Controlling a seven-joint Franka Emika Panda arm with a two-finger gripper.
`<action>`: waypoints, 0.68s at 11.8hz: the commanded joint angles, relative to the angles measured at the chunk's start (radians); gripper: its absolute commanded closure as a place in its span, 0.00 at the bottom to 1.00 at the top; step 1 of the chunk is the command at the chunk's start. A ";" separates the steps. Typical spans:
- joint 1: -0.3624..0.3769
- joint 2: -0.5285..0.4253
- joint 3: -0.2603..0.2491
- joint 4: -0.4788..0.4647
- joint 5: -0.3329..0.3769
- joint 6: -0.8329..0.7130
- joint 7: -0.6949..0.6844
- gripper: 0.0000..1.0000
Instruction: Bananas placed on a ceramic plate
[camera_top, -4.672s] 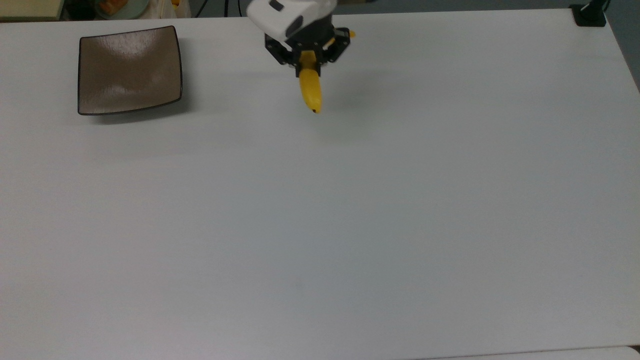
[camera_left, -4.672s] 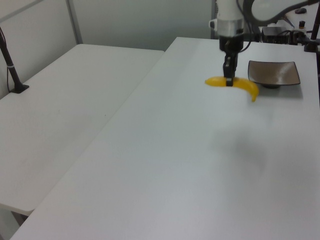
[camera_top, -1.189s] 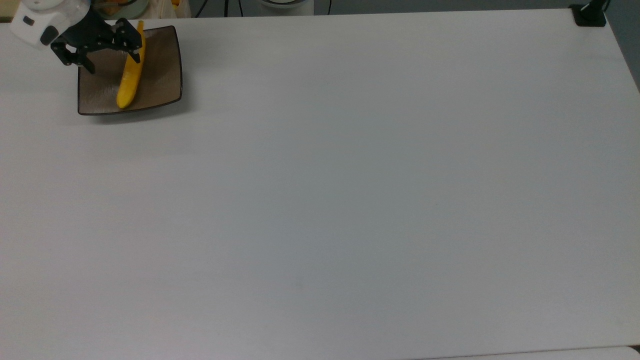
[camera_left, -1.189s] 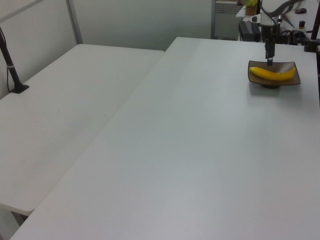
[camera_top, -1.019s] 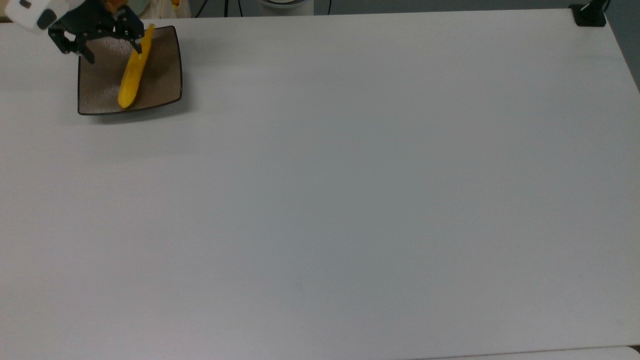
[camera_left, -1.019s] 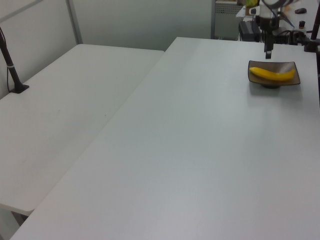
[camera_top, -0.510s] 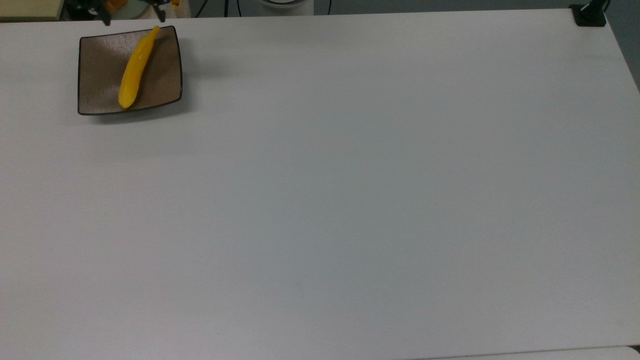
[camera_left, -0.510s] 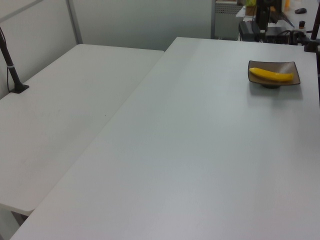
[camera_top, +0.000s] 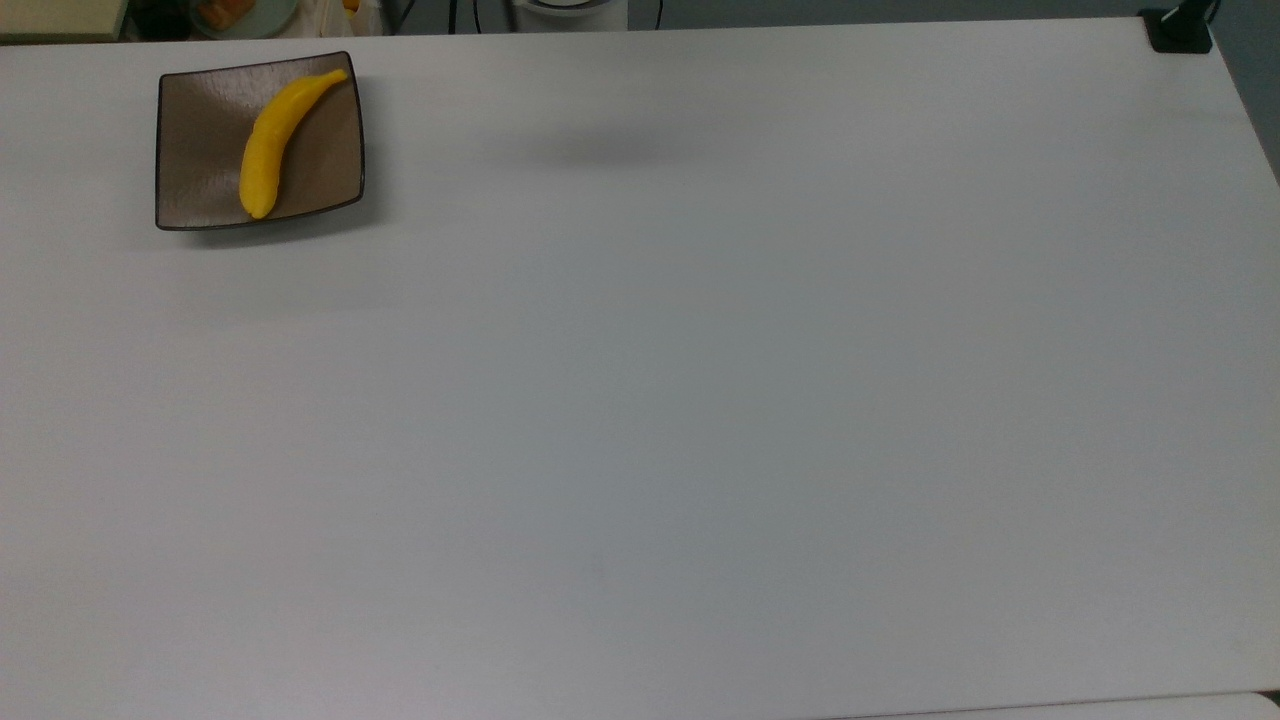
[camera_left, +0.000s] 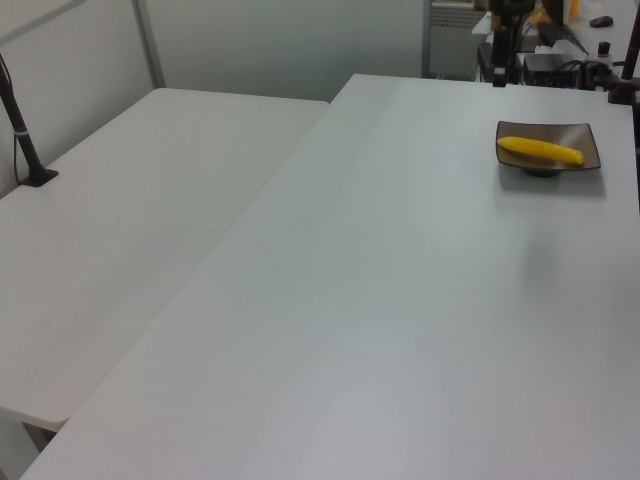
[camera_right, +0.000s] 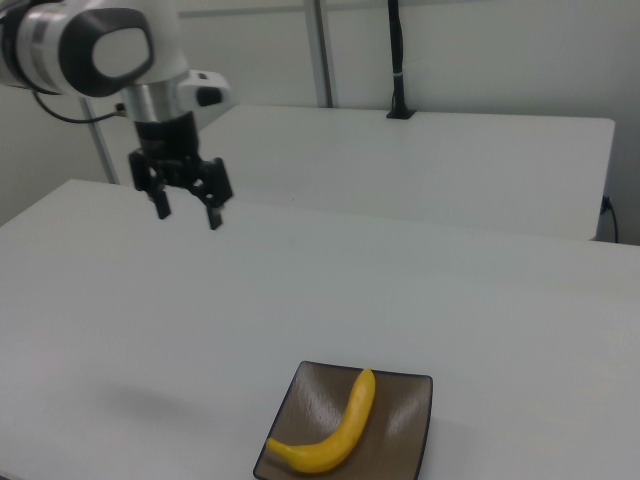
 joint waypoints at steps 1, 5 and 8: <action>0.126 -0.015 -0.035 -0.021 0.011 0.019 0.022 0.00; 0.160 0.023 -0.047 -0.026 0.014 0.145 0.008 0.00; 0.160 0.045 -0.049 -0.016 0.043 0.150 0.012 0.00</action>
